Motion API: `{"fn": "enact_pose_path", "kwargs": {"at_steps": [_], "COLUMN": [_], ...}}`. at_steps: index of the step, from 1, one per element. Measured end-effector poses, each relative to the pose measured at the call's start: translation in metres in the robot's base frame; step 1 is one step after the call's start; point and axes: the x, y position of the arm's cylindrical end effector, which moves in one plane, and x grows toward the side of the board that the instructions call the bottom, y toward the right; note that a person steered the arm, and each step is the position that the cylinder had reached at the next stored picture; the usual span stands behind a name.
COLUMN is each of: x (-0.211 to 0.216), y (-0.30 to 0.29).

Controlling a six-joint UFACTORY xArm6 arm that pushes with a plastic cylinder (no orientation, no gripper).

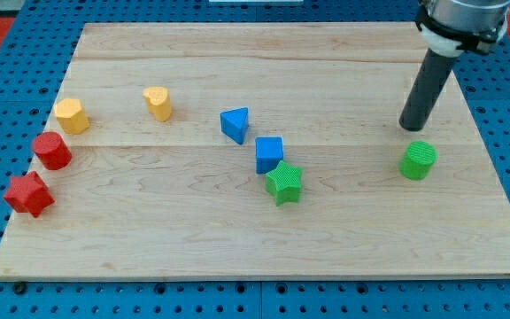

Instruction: Slide the green circle towards bottom right

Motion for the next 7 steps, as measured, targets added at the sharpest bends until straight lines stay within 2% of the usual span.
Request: {"fn": "enact_pose_path", "kwargs": {"at_steps": [1, 2, 4, 6, 7], "x": [0.047, 0.068, 0.058, 0.058, 0.079], "y": [-0.01, -0.024, -0.075, -0.009, -0.005]}}
